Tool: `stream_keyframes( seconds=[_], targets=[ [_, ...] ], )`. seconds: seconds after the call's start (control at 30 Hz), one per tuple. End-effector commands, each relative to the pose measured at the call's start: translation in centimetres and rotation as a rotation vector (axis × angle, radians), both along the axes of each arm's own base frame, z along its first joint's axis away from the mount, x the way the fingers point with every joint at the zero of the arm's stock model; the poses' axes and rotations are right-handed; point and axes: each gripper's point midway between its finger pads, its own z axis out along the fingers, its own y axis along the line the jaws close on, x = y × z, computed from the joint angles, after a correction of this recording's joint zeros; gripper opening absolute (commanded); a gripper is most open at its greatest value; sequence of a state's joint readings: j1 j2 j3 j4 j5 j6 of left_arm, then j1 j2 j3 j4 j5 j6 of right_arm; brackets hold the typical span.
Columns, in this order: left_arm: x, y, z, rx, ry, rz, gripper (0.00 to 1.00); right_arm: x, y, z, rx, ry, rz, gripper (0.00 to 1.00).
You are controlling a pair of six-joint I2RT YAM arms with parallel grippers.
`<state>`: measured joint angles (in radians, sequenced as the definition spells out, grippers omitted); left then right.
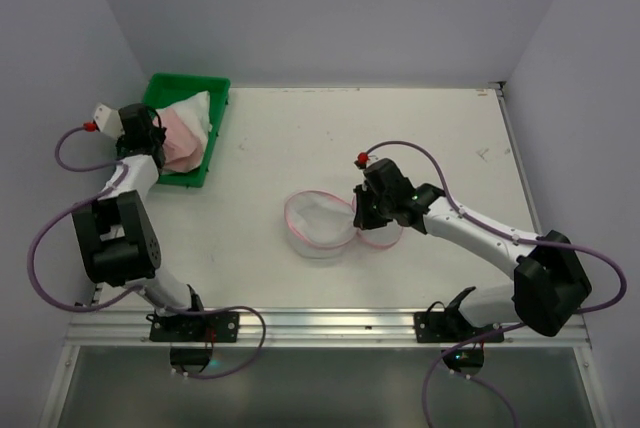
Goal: Unzip the laundry bag and remove the bra
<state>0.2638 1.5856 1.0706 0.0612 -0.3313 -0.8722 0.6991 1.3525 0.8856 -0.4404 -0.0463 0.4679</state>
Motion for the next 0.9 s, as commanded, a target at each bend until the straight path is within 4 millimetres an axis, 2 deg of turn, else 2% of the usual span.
stream_keyframes(
  seconds=[0.0, 0.07, 0.1, 0.13, 0.2, 0.23, 0.3, 0.33, 0.37, 0.4, 0.43, 0.5, 0.53, 0.57, 0.63, 0.67, 0.7, 0.73, 0.77, 0.8, 0.83, 0.87],
  targets=[
    [1.1, -0.3, -3.8, -0.094, -0.003, -0.008, 0.00, 0.1, 0.5, 1.2, 0.042, -0.037, 0.027, 0.00],
    [0.9, -0.2, -5.9, -0.124, 0.042, -0.001, 0.00, 0.2, 0.4, 1.5, 0.044, -0.052, 0.027, 0.00],
    [1.0, -0.4, -6.4, -0.140, 0.046, -0.018, 0.00, 0.1, 0.3, 1.5, 0.043, -0.055, 0.026, 0.00],
    [1.0, -0.3, -6.7, -0.150, 0.044, -0.019, 0.12, 0.2, 0.2, 1.6, 0.040, -0.061, 0.024, 0.00],
    [1.0, -0.4, -7.1, -0.154, 0.044, -0.028, 0.29, 0.1, 0.2, 1.5, 0.039, -0.058, 0.025, 0.00],
    [1.0, -0.2, -7.2, -0.151, 0.047, -0.029, 0.47, 0.1, 0.2, 1.5, 0.041, -0.056, 0.026, 0.00],
    [1.6, 0.0, -7.1, -0.153, 0.050, -0.043, 0.62, 0.0, 0.4, 1.6, 0.051, -0.054, 0.032, 0.00],
    [1.8, 0.1, -7.2, -0.147, 0.061, -0.056, 0.73, 0.0, 0.4, 1.6, 0.054, -0.056, 0.031, 0.00],
    [2.1, 0.2, -7.6, -0.152, 0.079, -0.063, 0.77, 0.0, 0.4, 1.8, 0.056, -0.060, 0.032, 0.00],
    [2.5, 0.2, -6.9, -0.152, 0.081, -0.074, 0.81, 0.0, 0.3, 1.8, 0.054, -0.063, 0.029, 0.00],
    [2.6, 0.2, -6.6, -0.142, 0.085, -0.088, 0.90, 0.0, 0.3, 1.8, 0.053, -0.066, 0.029, 0.00],
    [2.6, -0.1, -5.1, -0.133, 0.074, -0.112, 0.99, 0.1, 0.2, 2.1, 0.057, -0.077, 0.025, 0.00],
    [2.5, -0.2, -4.4, -0.124, 0.067, -0.124, 1.00, 0.1, 0.2, 2.2, 0.058, -0.079, 0.025, 0.00],
    [2.3, -0.5, -2.4, -0.104, 0.035, -0.142, 1.00, 0.2, 0.3, 2.3, 0.060, -0.082, 0.025, 0.00],
    [1.6, -1.9, -1.1, -0.106, 0.024, -0.211, 1.00, 0.4, 0.3, 2.6, 0.064, -0.090, 0.024, 0.00],
    [1.0, -2.5, 1.3, -0.089, -0.026, -0.236, 1.00, 0.4, 0.4, 2.8, 0.065, -0.091, 0.026, 0.00],
    [0.4, -3.2, 2.2, -0.083, -0.042, -0.267, 1.00, 0.6, 0.5, 2.9, 0.064, -0.095, 0.023, 0.00],
    [-0.4, -4.5, 2.0, -0.094, -0.040, -0.307, 1.00, 0.7, 0.5, 2.9, 0.059, -0.100, 0.026, 0.00],
    [-1.4, -5.3, 4.4, -0.068, -0.088, -0.334, 1.00, 0.8, 0.5, 2.9, 0.056, -0.102, 0.028, 0.01],
    [-2.6, -6.4, 4.3, -0.077, -0.061, -0.372, 1.00, 1.0, 0.6, 3.0, 0.053, -0.105, 0.030, 0.01],
    [-3.8, -8.1, 5.7, -0.054, -0.084, -0.420, 1.00, 1.0, 0.6, 2.7, 0.045, -0.101, 0.035, 0.02],
    [-4.7, -9.4, 5.7, -0.052, -0.065, -0.460, 1.00, 1.2, 0.6, 2.7, 0.041, -0.103, 0.036, 0.03]
  ],
)
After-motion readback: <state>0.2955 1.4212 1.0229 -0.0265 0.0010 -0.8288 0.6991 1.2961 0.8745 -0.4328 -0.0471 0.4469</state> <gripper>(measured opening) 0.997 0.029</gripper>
